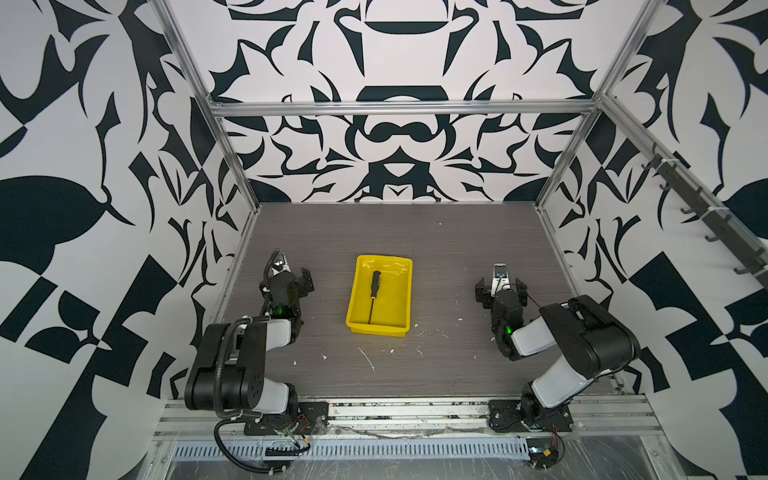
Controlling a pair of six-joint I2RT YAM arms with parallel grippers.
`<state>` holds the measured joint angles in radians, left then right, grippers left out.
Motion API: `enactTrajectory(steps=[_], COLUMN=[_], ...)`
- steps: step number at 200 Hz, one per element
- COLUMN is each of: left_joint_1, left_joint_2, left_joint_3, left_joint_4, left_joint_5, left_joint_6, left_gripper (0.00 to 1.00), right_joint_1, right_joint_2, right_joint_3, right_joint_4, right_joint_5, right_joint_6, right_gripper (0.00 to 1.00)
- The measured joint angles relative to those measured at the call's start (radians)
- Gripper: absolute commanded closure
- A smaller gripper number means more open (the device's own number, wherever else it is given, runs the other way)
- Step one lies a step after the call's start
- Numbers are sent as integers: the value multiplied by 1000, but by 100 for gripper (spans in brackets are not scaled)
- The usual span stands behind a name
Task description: Put the screwdriver in the bin
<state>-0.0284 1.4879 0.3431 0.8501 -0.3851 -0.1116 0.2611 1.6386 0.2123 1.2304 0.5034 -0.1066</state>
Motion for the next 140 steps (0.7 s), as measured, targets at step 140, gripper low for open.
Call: enactTrajectory(steps=[140], left_joint_1=[18], left_joint_2=[80], left_joint_3=[-4], left_joint_4=[103], left_joint_5=[0], left_joint_6=[8], left_gripper=[0], right_joint_1=[-23], right_joint_2=[-12], right_joint_3=[33], right_joint_4=[-70], right_joint_5=[-14], right_joint_6=[25], right_gripper=[0])
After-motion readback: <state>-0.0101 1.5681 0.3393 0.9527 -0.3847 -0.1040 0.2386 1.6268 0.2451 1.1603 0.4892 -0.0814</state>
